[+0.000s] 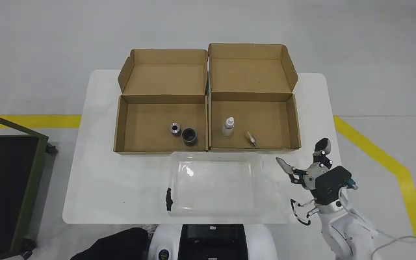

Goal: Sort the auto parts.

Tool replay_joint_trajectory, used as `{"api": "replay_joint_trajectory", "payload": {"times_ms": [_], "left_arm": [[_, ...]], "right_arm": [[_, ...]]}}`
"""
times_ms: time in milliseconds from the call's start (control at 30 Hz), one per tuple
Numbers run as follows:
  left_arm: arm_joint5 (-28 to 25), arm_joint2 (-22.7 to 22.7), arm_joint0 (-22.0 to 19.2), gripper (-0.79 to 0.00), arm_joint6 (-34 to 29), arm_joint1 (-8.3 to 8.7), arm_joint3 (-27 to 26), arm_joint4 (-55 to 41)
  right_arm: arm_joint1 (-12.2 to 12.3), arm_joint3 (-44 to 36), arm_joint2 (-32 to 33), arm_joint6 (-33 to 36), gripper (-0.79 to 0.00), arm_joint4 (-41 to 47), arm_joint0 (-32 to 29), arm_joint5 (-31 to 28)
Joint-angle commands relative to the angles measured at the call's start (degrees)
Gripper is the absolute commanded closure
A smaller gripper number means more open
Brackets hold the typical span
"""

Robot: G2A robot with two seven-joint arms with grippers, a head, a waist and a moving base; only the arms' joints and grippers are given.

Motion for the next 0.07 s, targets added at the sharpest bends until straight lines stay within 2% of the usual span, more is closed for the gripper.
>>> {"api": "replay_joint_trajectory", "payload": {"times_ms": [0, 33], "left_arm": [[0.0, 0.0, 0.0, -0.784, 0.0, 0.0, 0.0, 0.0], [0.0, 0.0, 0.0, -0.785, 0.0, 0.0, 0.0, 0.0]], "right_arm": [[0.0, 0.0, 0.0, 0.0, -0.785, 0.0, 0.0, 0.0], [0.0, 0.0, 0.0, 0.0, -0.785, 0.0, 0.0, 0.0]]}}
